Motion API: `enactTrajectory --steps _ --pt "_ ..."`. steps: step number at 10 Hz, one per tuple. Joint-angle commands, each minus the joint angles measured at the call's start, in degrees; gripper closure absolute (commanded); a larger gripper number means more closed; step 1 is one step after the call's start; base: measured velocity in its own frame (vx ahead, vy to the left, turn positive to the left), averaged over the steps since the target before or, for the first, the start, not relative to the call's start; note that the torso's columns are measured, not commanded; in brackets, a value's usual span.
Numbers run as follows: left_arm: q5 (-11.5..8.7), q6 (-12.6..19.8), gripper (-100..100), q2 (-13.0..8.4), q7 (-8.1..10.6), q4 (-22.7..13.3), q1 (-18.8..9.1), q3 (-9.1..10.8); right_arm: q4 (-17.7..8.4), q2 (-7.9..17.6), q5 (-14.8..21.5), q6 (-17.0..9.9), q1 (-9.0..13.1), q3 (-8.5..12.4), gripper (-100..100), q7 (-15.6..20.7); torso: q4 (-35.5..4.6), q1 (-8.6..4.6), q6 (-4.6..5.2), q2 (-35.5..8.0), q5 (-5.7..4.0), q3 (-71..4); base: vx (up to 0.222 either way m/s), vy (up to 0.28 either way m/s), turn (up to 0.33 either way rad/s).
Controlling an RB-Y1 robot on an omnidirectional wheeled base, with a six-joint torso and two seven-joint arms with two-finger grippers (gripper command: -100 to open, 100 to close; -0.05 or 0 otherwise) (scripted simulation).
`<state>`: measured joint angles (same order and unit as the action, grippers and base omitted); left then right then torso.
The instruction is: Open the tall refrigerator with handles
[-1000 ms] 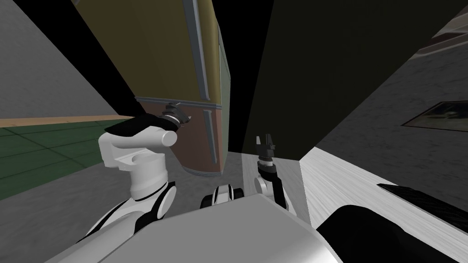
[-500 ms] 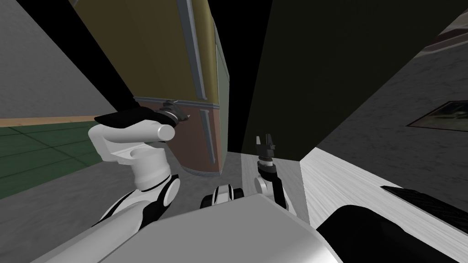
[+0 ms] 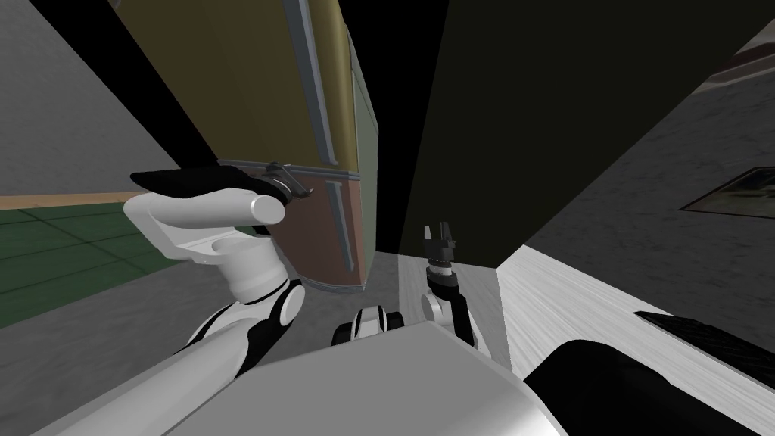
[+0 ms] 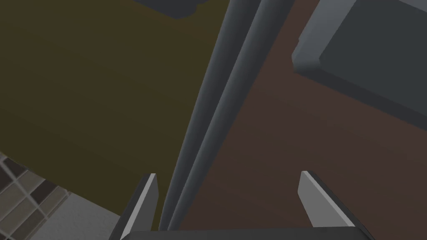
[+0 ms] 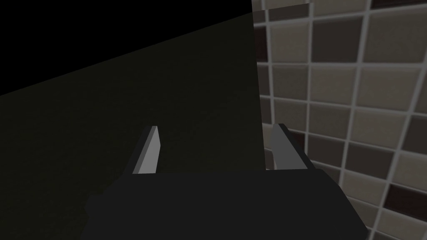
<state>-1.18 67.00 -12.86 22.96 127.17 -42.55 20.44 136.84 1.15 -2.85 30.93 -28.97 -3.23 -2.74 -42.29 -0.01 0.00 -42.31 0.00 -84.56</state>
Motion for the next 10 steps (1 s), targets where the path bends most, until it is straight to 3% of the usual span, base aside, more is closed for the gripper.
enactTrajectory --steps 1,4,7,9,10 --pt "0.22 3.96 -100 1.05 0.75 -0.47 -2.66 1.41 0.0 0.0 0.0 0.0 0.0 0.0 0 0.0 0.0 0.01 0.0 0.0 0.0 0.01 0.004 -0.054 0.011" --pt "0.52 7.83 -100 3.27 1.53 -1.08 -5.67 3.02 0.0 0.0 0.0 0.0 0.0 0.0 0 0.0 0.02 0.03 0.0 0.04 0.0 -0.02 0.005 -0.056 0.007" --pt "0.86 11.99 -100 8.17 2.35 -1.79 -8.94 4.84 0.0 0.0 0.0 0.0 0.0 0.0 0 0.0 0.03 -0.13 0.13 0.04 -0.07 -0.01 0.006 -0.053 0.022" --pt "0.94 12.93 -100 10.29 2.53 -1.96 -9.68 5.26 0.0 0.0 0.0 0.0 0.0 0.0 0 0.0 0.17 -0.55 0.4 0.23 -0.25 -0.15 -0.002 -0.026 -0.005" --pt "1.0 13.63 -100 12.4 2.67 -2.1 -10.24 5.59 0.0 0.0 0.0 0.0 0.0 0.0 0 0.0 0.18 -0.55 0.37 0.32 -0.25 -0.22 -0.011 -0.018 0.002"
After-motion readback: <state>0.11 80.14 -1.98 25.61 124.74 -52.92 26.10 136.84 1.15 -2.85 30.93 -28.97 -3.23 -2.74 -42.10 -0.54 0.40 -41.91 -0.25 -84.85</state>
